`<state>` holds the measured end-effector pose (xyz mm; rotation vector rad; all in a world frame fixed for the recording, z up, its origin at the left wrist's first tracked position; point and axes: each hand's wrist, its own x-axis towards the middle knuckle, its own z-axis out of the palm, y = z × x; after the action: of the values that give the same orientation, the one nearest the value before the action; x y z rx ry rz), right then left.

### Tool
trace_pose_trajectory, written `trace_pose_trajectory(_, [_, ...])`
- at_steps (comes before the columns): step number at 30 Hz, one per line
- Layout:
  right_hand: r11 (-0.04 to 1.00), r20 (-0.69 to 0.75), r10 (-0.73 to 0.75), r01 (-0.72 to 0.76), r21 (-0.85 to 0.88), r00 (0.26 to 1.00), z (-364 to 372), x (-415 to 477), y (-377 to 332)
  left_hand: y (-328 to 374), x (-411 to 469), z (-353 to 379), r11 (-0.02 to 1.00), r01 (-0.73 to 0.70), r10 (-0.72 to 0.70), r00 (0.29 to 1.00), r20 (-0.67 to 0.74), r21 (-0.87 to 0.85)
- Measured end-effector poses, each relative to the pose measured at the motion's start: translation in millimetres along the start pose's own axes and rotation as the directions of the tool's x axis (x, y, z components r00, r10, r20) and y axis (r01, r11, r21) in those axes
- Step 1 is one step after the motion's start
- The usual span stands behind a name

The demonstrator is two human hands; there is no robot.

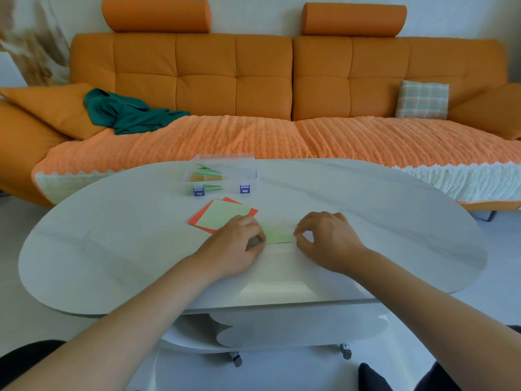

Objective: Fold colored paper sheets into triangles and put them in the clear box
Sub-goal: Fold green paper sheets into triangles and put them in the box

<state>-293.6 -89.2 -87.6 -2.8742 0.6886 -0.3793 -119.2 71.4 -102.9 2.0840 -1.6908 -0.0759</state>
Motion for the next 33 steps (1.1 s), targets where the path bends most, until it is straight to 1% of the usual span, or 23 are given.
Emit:
trace_pose_trajectory(3, [0.996,0.019,-0.086,0.086,0.027,0.996,2,9,-3,-7,9,-2,1.000,0.012,-0.012,1.000,0.010,-0.005])
trace_pose_trajectory(6, [0.983,0.056,-0.180,0.176,0.061,0.982,6,18,-8,-11,15,-6,1.000,-0.013,0.012,1.000,0.026,0.023])
trace_pose_trajectory(10, [0.970,0.064,-0.207,0.197,0.141,0.976,13,30,-10,-15,20,-9,0.986,-0.141,0.140,0.990,0.018,0.087])
trace_pose_trajectory(12, [0.964,0.026,-0.202,0.195,0.181,0.979,14,35,-10,-16,22,-9,0.986,-0.147,0.149,0.989,-0.015,0.084])
trace_pose_trajectory(15, [0.941,0.003,-0.130,0.123,0.316,0.991,9,42,-13,-14,24,-12,0.996,-0.089,0.089,0.993,-0.080,0.000])
trace_pose_trajectory(16, [0.932,0.010,-0.107,0.096,0.350,0.994,7,44,-14,-12,25,-15,0.998,-0.050,0.047,0.994,-0.098,-0.033])
trace_pose_trajectory(18, [0.900,0.038,-0.068,0.045,0.435,0.997,-1,49,-16,-8,26,-23,0.990,0.066,-0.081,0.990,-0.115,-0.123])
trace_pose_trajectory(20, [0.856,0.062,-0.036,-0.001,0.517,0.997,-9,51,-18,-5,28,-32,0.958,0.160,-0.187,0.978,-0.096,-0.239])
trace_pose_trajectory(21, [0.834,0.068,-0.020,-0.021,0.551,0.997,-12,52,-20,-3,29,-35,0.943,0.179,-0.210,0.974,-0.087,-0.281])
trace_pose_trajectory(23, [0.796,0.054,0.003,-0.035,0.604,0.999,-17,53,-26,1,30,-39,0.927,0.190,-0.223,0.972,-0.070,-0.322])
trace_pose_trajectory(26, [0.767,0.047,0.024,-0.049,0.639,0.999,-19,54,-33,7,31,-41,0.926,0.193,-0.223,0.973,-0.059,-0.324])
trace_pose_trajectory(31, [0.784,0.053,0.038,-0.063,0.617,0.998,-22,55,-34,10,32,-43,0.929,0.197,-0.227,0.972,-0.062,-0.313])
trace_pose_trajectory(33, [0.813,0.061,0.024,-0.055,0.580,0.998,-24,56,-31,10,32,-45,0.928,0.204,-0.228,0.973,-0.041,-0.312])
